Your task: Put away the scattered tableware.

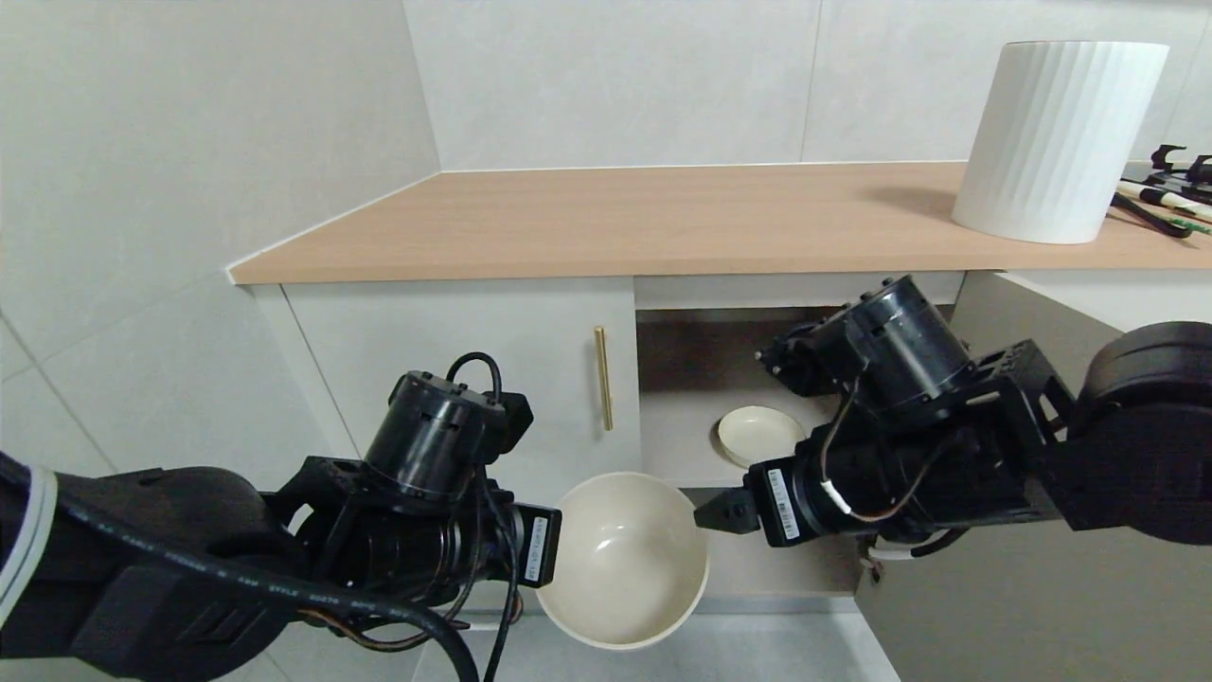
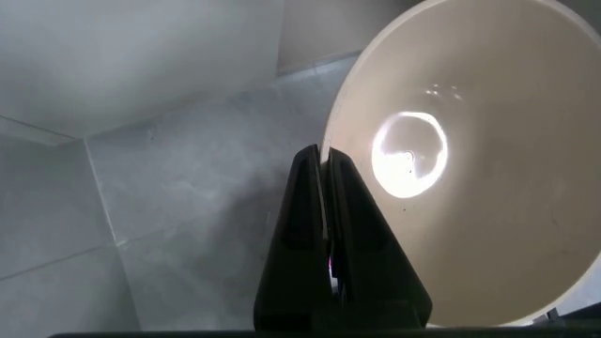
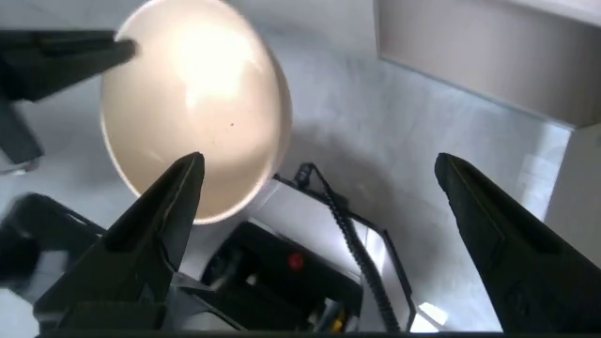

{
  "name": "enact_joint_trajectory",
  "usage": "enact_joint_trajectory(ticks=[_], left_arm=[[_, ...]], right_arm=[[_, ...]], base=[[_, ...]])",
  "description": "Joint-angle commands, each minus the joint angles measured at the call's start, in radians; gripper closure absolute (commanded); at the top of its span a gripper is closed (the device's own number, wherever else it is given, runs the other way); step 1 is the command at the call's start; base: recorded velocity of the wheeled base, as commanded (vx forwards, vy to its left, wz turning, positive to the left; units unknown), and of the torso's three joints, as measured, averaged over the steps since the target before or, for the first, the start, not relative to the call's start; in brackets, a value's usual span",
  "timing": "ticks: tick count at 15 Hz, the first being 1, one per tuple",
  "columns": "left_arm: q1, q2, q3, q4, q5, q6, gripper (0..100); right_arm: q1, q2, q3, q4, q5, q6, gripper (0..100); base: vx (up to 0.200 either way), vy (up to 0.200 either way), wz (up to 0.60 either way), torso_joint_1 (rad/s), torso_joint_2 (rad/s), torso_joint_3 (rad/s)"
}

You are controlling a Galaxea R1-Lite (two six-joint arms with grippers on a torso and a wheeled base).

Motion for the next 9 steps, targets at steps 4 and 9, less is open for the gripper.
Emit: enact_joint_trajectory(ticks=[4,9], left_arm=[[-0.029,-0.017,0.003,0.000,0.025,-0.002,100],[-0.040,-0.017,0.003,0.000,0.027,-0.004,100]], right_arm=[[0.034,0.129,0.003,-0.072,-0.057,0.007,0],[0.037,0.154,-0.003,-0.084,-0.057,0.010,0]], base=[[0.000,0.000,0.00,0.000,0.00,0.000],[0.000,0.000,0.00,0.000,0.00,0.000]])
